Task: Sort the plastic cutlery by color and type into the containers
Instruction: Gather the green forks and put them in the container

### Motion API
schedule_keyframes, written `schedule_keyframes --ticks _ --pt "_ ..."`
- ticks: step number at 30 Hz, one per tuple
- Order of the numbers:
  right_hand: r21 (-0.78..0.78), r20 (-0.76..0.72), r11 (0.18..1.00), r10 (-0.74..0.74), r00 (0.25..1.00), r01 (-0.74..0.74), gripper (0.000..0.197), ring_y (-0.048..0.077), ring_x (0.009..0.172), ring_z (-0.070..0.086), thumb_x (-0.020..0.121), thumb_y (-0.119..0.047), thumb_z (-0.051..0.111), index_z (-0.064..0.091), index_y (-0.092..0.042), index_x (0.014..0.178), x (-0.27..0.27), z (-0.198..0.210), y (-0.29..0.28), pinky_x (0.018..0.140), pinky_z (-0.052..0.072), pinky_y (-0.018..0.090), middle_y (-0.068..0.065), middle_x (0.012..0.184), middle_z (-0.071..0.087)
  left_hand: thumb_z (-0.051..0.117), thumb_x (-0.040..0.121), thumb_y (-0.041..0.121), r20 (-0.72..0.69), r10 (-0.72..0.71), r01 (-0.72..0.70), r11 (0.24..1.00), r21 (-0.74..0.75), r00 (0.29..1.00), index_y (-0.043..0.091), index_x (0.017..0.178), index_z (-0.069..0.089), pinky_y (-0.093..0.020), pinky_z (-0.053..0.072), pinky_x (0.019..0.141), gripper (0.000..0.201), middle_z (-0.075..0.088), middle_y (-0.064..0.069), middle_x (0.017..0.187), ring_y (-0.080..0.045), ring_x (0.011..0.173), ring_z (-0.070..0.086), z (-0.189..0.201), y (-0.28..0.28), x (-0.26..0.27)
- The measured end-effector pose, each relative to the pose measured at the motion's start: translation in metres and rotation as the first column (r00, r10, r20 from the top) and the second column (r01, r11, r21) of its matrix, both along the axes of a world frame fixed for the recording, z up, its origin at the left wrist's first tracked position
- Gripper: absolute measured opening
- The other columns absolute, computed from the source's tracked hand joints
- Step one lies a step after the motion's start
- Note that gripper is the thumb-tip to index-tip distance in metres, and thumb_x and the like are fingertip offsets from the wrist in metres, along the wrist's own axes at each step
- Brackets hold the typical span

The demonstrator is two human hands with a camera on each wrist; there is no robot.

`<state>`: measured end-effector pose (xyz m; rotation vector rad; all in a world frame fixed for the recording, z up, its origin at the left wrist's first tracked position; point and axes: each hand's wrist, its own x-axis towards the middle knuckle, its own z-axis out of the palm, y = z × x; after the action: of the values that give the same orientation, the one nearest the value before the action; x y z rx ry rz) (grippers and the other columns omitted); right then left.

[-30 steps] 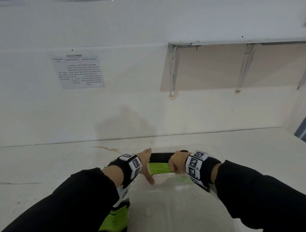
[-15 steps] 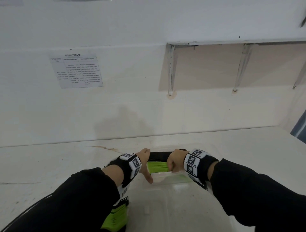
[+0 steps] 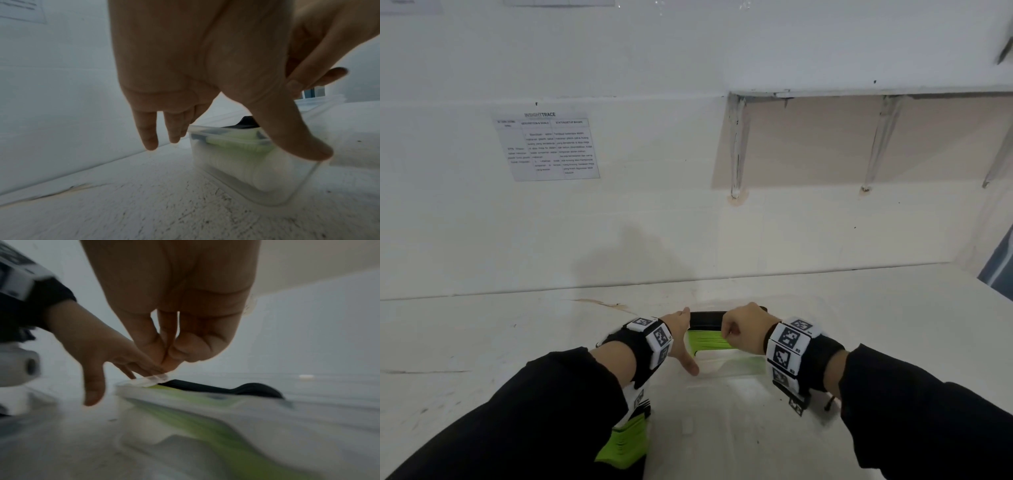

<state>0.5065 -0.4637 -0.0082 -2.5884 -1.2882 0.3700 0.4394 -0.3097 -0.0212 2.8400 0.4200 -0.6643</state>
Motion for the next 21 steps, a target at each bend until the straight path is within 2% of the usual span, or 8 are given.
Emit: schedule_keyframes --ticks 5,8,11,14,16,17,19,21 --pt "-0.045 -0.107 0.995 -0.089 0.99 0.085 0.022 0.019 0.079 0.053 0.092 -0.039 0.048 0.052 -0.018 0.085 -0.057 -0.008 -0.006 0.055 0.037 0.023 -0.002 0.086 0.052 0.055 0.088 0.052 0.042 0.084 -0.083 0.996 -0.017 0.996 0.012 0.149 0.021 -0.033 0.024 0.113 0.08 0.024 -0.006 0.155 -0.022 0.141 0.026 0.011 0.02 -0.026" --pt "-0.147 -0.054 0.986 -0.09 0.995 0.081 0.04 0.021 0.083 0.056 0.092 -0.046 0.045 0.048 -0.014 0.116 -0.081 -0.021 -0.014 0.059 0.04 0.02 0.003 0.109 0.056 0.045 0.094 0.05 0.073 0.19 -0.188 0.982 -0.034 0.979 0.014 0.146 0.029 -0.031 0.025 0.111 0.065 0.029 -0.005 0.153 -0.021 0.139 0.029 0.023 0.051 -0.059" --pt "-0.113 -0.247 0.976 -0.209 0.946 0.186 0.053 0.016 0.086 0.044 0.094 -0.035 0.045 0.028 -0.01 0.137 -0.094 -0.035 -0.017 0.045 0.035 0.018 0.002 0.102 0.042 0.036 0.098 0.048 0.042 0.335 -0.335 0.942 -0.004 0.941 0.007 0.14 0.037 -0.029 0.031 0.106 0.059 0.038 -0.009 0.147 -0.024 0.134 0.038 0.016 0.084 -0.103" --pt "-0.143 -0.323 0.946 -0.323 0.889 0.292 0.056 0.021 0.089 0.05 0.094 -0.022 0.042 0.015 -0.011 0.142 -0.103 -0.047 -0.014 0.039 0.042 0.013 0.006 0.101 0.043 0.021 0.1 0.049 -0.059 0.417 -0.417 0.909 0.019 0.907 -0.002 0.133 0.044 -0.028 0.038 0.096 0.065 0.045 -0.015 0.141 -0.027 0.125 0.047 0.004 0.096 -0.152" --pt "-0.136 -0.31 0.93 -0.367 0.877 0.341 0.055 0.028 0.1 0.056 0.093 -0.015 0.038 0.014 -0.01 0.142 -0.109 -0.049 -0.01 0.047 0.047 0.013 0.01 0.104 0.048 0.016 0.101 0.046 -0.105 0.475 -0.481 0.876 -0.034 0.874 -0.002 0.138 0.038 -0.027 0.044 0.083 0.064 0.041 -0.015 0.143 -0.028 0.125 0.048 -0.002 0.091 -0.176" --pt "-0.13 -0.299 0.922 -0.387 0.872 0.364 0.054 0.03 0.105 0.056 0.093 -0.011 0.037 0.014 -0.01 0.142 -0.112 -0.05 -0.009 0.064 0.051 0.02 0.012 0.105 0.049 0.017 0.102 0.044 -0.101 0.511 -0.519 0.851 -0.08 0.854 -0.001 0.14 0.034 -0.027 0.046 0.081 0.062 0.038 -0.015 0.144 -0.029 0.126 0.047 -0.005 0.087 -0.185" --pt "-0.132 -0.291 0.901 -0.433 0.853 0.412 0.055 0.03 0.107 0.054 0.092 -0.006 0.035 0.014 -0.008 0.143 -0.116 -0.052 -0.006 0.085 0.046 0.032 0.014 0.11 0.052 0.021 0.102 0.04 -0.058 0.586 -0.586 0.789 -0.184 0.808 0.0 0.142 0.029 -0.031 0.045 0.093 0.057 0.034 -0.016 0.147 -0.031 0.129 0.042 -0.013 0.085 -0.197" --pt "-0.141 -0.277 0.873 -0.487 0.829 0.466 0.051 0.031 0.114 0.052 0.093 -0.006 0.035 0.018 -0.006 0.141 -0.119 -0.055 -0.005 0.088 0.043 0.03 0.018 0.124 0.05 0.022 0.104 0.031 -0.02 0.624 -0.606 0.75 -0.264 0.781 -0.002 0.138 0.034 -0.037 0.045 0.094 0.049 0.038 -0.019 0.142 -0.034 0.127 0.043 -0.025 0.089 -0.205"
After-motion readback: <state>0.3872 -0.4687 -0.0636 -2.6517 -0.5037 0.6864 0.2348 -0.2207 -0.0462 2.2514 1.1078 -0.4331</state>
